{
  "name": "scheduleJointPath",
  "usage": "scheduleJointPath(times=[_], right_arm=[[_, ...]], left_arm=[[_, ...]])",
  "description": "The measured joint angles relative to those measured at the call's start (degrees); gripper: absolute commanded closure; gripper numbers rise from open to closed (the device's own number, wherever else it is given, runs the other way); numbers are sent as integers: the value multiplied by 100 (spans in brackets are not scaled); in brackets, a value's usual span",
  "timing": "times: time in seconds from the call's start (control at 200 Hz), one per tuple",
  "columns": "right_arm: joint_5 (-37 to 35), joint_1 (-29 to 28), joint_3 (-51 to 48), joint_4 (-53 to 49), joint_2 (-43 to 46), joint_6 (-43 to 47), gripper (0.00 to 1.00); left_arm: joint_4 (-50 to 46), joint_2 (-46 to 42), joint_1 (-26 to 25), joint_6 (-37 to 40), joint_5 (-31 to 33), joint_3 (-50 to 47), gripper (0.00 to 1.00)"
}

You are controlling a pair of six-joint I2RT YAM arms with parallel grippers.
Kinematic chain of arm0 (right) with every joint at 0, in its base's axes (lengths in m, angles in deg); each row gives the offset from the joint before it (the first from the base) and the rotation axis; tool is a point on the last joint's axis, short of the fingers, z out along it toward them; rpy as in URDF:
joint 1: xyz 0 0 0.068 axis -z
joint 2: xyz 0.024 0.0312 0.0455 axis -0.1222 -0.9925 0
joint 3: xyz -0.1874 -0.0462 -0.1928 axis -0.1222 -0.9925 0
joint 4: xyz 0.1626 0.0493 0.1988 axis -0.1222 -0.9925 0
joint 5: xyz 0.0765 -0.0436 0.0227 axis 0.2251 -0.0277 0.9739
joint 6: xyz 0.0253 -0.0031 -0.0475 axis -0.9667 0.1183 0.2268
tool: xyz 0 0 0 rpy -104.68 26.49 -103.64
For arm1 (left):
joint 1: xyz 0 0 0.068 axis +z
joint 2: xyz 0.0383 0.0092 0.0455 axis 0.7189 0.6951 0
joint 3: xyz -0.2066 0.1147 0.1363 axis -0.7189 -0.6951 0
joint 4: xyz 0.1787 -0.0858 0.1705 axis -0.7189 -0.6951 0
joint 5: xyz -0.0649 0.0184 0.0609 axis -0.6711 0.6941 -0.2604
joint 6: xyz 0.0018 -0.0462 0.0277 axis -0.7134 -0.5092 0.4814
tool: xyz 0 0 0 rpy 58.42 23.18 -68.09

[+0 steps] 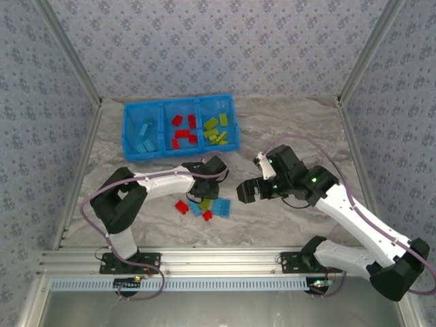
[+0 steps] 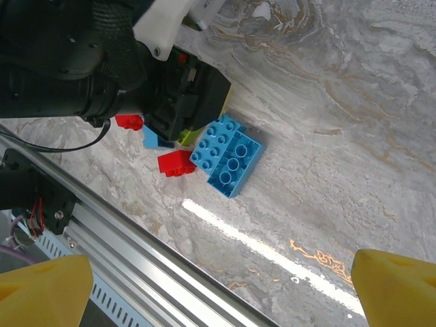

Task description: Sort the legos into containers by color

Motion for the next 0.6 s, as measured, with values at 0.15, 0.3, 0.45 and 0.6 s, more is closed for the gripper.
scheduleJointPath(times=[0.15, 0.3, 0.45, 0.6], right_arm=[[-20, -37, -46, 98, -85, -79, 0], [-39, -76, -68, 166, -83, -122, 0], [-98, -96, -70, 181, -83, -149, 0], [-205, -96, -70, 229, -81, -223, 0]], left_arm=[[105, 26, -2, -26, -26, 9, 73], [105, 24, -2, -26, -22, 9, 79], [87, -48, -2, -22, 48, 13, 78], [-22, -264, 4, 238, 452, 442, 77]])
